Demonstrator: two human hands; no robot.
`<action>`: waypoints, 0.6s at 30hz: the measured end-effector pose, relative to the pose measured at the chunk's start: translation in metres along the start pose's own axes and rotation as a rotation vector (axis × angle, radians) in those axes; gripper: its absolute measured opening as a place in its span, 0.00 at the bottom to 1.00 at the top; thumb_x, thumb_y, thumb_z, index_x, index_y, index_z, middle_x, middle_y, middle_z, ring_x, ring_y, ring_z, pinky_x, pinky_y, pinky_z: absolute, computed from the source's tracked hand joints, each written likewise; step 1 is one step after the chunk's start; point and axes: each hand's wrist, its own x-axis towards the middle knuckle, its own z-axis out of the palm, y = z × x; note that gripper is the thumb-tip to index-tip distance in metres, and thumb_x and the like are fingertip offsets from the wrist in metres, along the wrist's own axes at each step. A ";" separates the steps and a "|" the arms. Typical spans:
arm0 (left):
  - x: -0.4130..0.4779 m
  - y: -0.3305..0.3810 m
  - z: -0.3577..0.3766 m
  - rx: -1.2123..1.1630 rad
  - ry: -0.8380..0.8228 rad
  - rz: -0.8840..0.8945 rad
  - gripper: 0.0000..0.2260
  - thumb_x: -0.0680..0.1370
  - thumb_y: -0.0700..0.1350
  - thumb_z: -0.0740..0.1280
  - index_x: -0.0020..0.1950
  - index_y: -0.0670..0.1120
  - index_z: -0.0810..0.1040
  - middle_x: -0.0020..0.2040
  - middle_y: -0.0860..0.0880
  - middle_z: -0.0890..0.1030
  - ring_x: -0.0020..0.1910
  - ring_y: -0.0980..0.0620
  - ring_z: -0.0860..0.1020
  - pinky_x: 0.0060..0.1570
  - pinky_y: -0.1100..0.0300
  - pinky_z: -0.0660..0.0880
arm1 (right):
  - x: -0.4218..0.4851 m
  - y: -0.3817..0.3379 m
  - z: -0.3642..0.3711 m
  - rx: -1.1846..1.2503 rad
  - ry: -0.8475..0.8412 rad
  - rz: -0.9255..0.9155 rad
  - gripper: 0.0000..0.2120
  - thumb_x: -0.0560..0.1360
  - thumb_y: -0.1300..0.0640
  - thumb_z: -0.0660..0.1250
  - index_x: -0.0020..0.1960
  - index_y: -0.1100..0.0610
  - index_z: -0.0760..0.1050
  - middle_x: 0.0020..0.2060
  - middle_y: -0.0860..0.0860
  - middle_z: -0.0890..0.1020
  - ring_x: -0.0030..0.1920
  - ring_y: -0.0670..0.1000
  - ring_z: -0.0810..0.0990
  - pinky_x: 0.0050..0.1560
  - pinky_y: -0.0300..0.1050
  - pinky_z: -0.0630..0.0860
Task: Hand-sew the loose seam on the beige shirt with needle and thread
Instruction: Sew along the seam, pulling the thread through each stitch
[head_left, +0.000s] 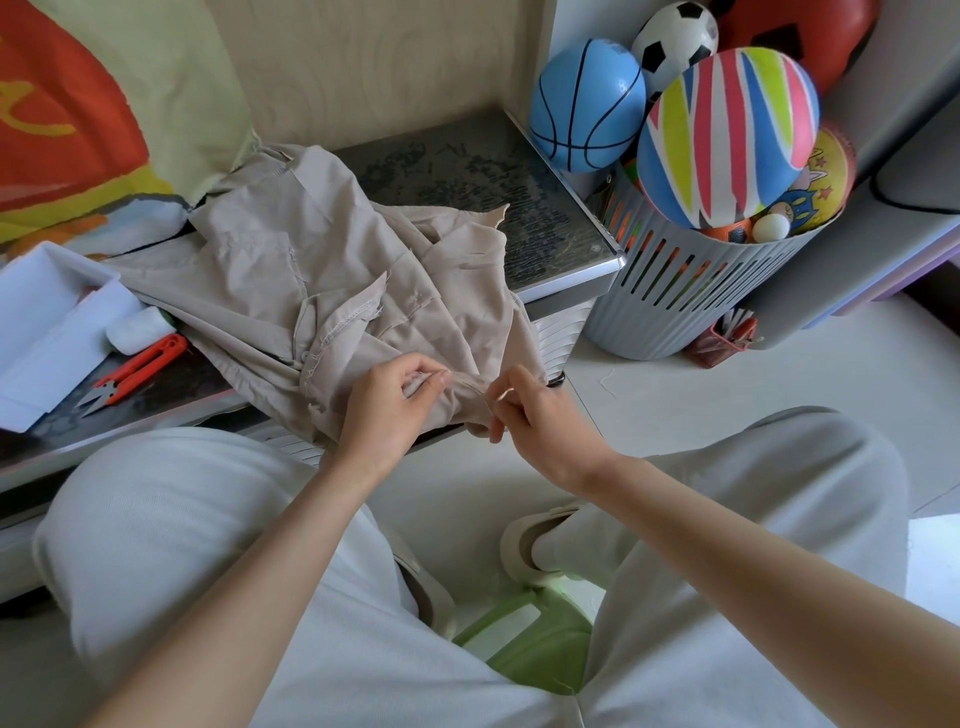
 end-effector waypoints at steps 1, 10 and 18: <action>0.000 -0.001 0.000 -0.003 0.006 0.000 0.04 0.76 0.42 0.69 0.43 0.43 0.80 0.38 0.50 0.82 0.40 0.55 0.78 0.44 0.61 0.72 | -0.001 -0.001 0.001 0.004 -0.003 0.009 0.04 0.80 0.64 0.55 0.49 0.58 0.67 0.38 0.53 0.84 0.31 0.35 0.74 0.33 0.28 0.66; -0.003 0.004 -0.001 0.008 0.015 0.032 0.05 0.76 0.43 0.69 0.40 0.48 0.76 0.35 0.52 0.80 0.36 0.59 0.77 0.37 0.69 0.69 | 0.000 -0.009 0.001 -0.027 0.015 0.034 0.05 0.78 0.64 0.56 0.45 0.56 0.67 0.34 0.52 0.84 0.29 0.40 0.74 0.30 0.29 0.67; -0.009 0.007 -0.001 0.043 0.005 0.068 0.05 0.76 0.44 0.69 0.40 0.49 0.78 0.34 0.52 0.81 0.36 0.56 0.78 0.38 0.60 0.72 | 0.003 -0.018 0.007 0.007 0.049 0.079 0.04 0.78 0.59 0.56 0.45 0.55 0.68 0.31 0.54 0.83 0.35 0.52 0.80 0.36 0.41 0.72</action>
